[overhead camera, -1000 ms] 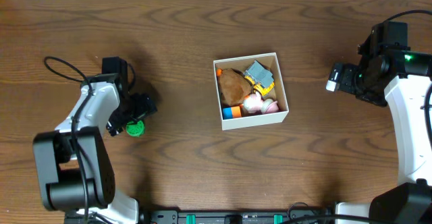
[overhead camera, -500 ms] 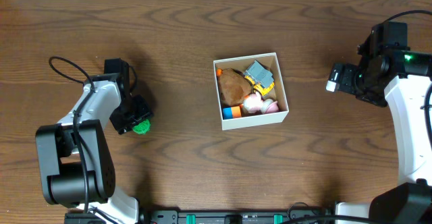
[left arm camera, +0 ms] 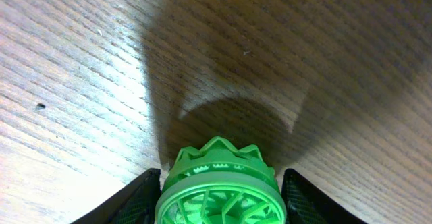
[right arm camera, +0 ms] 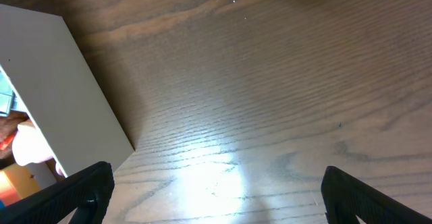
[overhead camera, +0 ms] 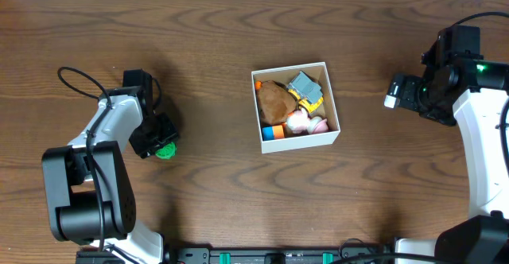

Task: Pack container
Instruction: 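Lower the left gripper onto the green round toy and grasp it, then carry the green toy into the box and release it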

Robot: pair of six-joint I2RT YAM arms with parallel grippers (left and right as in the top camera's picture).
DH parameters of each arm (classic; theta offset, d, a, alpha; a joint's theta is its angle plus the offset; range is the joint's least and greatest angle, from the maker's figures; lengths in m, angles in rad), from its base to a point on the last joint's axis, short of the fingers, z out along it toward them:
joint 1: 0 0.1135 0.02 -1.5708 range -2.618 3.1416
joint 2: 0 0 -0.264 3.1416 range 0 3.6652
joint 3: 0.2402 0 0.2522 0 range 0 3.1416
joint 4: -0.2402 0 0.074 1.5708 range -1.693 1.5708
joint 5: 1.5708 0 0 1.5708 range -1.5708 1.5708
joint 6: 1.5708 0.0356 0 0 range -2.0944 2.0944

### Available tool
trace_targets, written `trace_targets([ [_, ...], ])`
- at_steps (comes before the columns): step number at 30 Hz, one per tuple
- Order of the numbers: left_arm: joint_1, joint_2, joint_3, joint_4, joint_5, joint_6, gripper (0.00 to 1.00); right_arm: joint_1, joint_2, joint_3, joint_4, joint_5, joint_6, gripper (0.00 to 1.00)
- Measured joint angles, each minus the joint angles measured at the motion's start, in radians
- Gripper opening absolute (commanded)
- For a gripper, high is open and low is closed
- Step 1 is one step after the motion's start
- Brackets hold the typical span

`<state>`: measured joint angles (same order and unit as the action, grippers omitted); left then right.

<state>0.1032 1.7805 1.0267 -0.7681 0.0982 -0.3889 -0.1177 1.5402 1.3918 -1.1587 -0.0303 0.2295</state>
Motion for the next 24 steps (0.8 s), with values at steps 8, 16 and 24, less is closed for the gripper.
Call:
trace_targets([
  [8, 0.0, 0.0, 0.001, -0.003, 0.0, 0.003, 0.43, 0.0, 0.0, 0.0, 0.0, 0.0, 0.0, 0.99],
  [16, -0.098, -0.089, 0.122, -0.113, -0.001, 0.062, 0.4, 0.0, 0.0, 0.0, 0.0, 0.0, 0.0, 0.99],
  [24, -0.478, -0.343, 0.315, -0.061, 0.0, 0.254, 0.4, 0.0, 0.0, 0.0, 0.002, 0.0, 0.0, 0.99],
])
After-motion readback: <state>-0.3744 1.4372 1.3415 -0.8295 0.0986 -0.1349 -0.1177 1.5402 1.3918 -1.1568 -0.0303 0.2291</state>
